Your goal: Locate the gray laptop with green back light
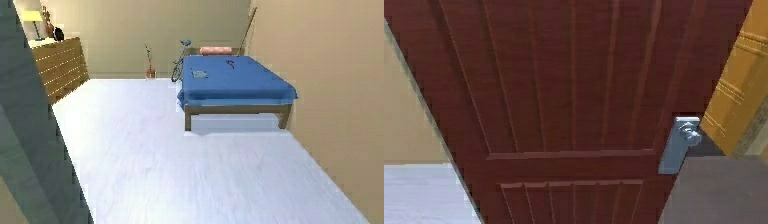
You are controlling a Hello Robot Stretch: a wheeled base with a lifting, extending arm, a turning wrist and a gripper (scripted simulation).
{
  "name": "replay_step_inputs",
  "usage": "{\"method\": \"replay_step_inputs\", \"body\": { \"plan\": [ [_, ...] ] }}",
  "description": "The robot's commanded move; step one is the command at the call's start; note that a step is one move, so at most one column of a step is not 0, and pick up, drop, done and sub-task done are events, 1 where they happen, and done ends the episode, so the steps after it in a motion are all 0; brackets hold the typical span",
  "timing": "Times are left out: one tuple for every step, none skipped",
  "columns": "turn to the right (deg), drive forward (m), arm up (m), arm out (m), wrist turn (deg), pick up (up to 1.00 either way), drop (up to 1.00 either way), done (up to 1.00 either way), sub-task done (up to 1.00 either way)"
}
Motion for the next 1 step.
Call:
{"method": "replay_step_inputs", "body": {
  "plan": [
    [0.0,1.0,0.0,0.0,0.0,0.0,0.0,0.0,0.0]
  ]
}}
